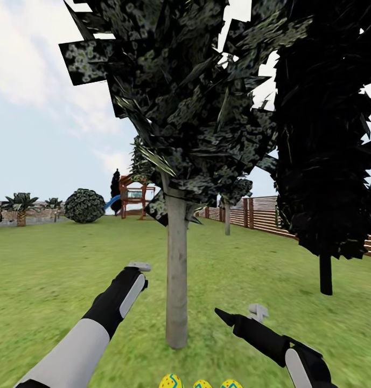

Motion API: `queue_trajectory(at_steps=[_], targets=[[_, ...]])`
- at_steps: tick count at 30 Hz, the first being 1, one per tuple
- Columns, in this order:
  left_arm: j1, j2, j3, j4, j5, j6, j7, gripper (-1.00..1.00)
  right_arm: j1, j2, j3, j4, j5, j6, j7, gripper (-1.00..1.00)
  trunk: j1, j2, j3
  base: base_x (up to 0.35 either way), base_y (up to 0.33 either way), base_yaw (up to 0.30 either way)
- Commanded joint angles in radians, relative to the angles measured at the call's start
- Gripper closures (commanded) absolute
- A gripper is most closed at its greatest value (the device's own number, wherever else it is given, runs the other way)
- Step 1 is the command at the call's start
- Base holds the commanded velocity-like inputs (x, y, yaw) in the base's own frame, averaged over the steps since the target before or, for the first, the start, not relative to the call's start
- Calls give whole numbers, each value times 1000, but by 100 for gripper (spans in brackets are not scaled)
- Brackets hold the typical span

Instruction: Take the three Easter eggs out of the wicker basket on the lawn in the garden, then place them on the lawn next to a single tree (choose any tree) so that all three eggs are next to the same tree and none are left in the basket.

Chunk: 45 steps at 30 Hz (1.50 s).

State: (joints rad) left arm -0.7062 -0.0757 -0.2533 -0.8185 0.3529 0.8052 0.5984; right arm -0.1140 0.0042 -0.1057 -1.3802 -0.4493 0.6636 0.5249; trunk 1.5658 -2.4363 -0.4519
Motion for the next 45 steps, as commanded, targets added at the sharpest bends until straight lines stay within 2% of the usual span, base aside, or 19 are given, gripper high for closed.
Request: queue_trajectory(at_steps=[1, 9, 24, 27, 28, 30, 33, 39, 45], targets=[[-1, 0, -3, -1, 11, 2, 10, -100, -1, 0, -2, 0, -3, 8, 1, -100, -4, 6, 0, 0, 0, 71], [-2, 2, -4, 5, 11, 2, 8, -100, -3, -1, -3, 0, 2, 16, -4, -100, -35, 62, 13, 0, 0, 74], [-2, 1, -3, 19, 12, 2, 6, -100, -30, -2, -8, 38, -7, 48, -117, -100, -92, 167, 36, 0, 0, 43], [-2, 1, -3, 19, 12, 2, 6, -100, -33, -2, -41, 66, -9, 49, -124, -100, -104, 188, 40, 0, 0, 37], [-2, 1, -3, 19, 12, 2, 6, -100, -34, -1, -68, 75, -10, 50, -126, -100, -108, 195, 42, 0, 0, 55], [-2, 1, -3, 19, 12, 2, 6, -100, -34, -1, -95, 82, -10, 56, -127, -100, -115, 209, 45, 0, 0, 61], [-2, 0, -3, 19, 12, 2, 6, -100, -35, -1, -131, 90, -10, 89, -128, -100, -127, 230, 49, 0, 0, 67], [-2, 0, -2, 19, 12, 2, 6, -100, -35, 0, -149, 95, -5, 120, -130, -100, -150, 272, 58, 0, 0, 72], [-2, 0, -3, 19, 12, 2, 6, -100, -35, -1, -151, 113, 1, 129, -133, -100, -173, 314, 67, 0, 0, 82]])
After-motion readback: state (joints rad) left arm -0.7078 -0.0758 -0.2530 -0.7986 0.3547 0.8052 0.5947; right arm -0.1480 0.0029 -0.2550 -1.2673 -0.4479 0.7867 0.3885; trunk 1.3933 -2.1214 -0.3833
